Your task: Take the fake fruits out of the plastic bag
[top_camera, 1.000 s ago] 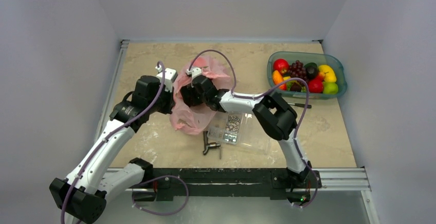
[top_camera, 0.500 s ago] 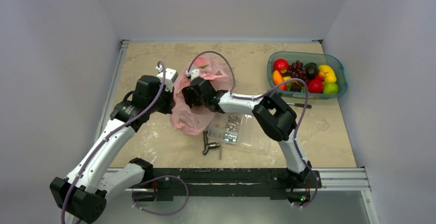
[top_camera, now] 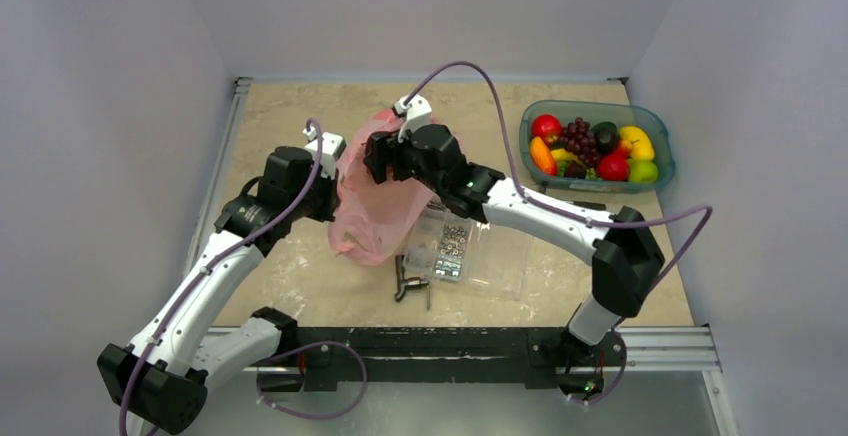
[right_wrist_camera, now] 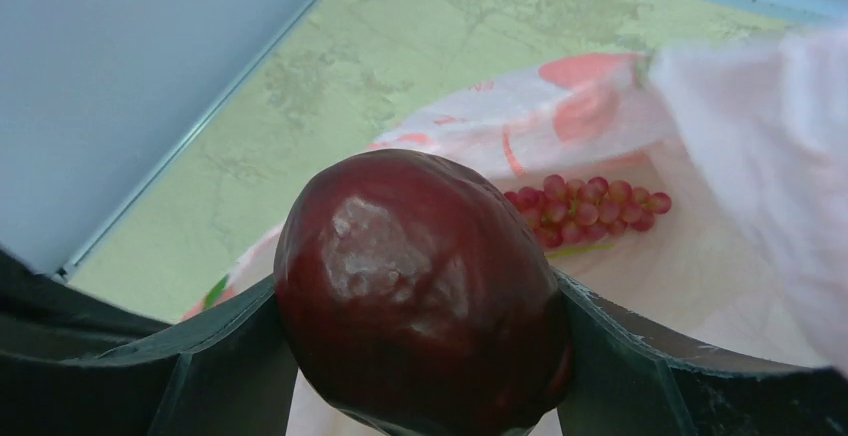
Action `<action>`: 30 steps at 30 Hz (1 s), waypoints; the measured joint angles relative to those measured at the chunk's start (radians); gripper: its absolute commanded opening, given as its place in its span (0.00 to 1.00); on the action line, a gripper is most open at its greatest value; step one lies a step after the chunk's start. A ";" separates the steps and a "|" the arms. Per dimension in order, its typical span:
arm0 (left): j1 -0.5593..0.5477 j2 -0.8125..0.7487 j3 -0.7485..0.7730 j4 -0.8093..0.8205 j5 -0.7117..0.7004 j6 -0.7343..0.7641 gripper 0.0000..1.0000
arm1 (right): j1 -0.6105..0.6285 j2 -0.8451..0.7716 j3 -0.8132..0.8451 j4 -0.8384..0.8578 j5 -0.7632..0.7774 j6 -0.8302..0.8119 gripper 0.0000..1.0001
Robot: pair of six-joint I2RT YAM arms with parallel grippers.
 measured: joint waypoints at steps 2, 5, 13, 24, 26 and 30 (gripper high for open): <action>0.000 0.003 0.000 0.000 -0.002 0.000 0.00 | -0.001 -0.051 -0.017 0.001 0.010 -0.007 0.00; 0.000 0.008 0.000 0.000 -0.008 0.000 0.00 | -0.002 -0.109 -0.024 -0.006 0.038 -0.022 0.00; 0.000 0.010 0.000 0.000 -0.026 0.000 0.00 | -0.083 -0.325 -0.100 0.003 0.107 -0.060 0.00; 0.000 0.023 0.000 0.000 -0.030 0.000 0.00 | -0.345 -0.579 -0.304 0.084 0.233 -0.063 0.00; 0.000 0.026 0.000 0.000 -0.030 0.000 0.00 | -0.415 -0.583 -0.331 0.085 0.266 -0.054 0.00; 0.000 0.029 0.000 0.000 -0.030 0.000 0.00 | -0.560 -0.539 -0.344 0.050 0.341 -0.009 0.00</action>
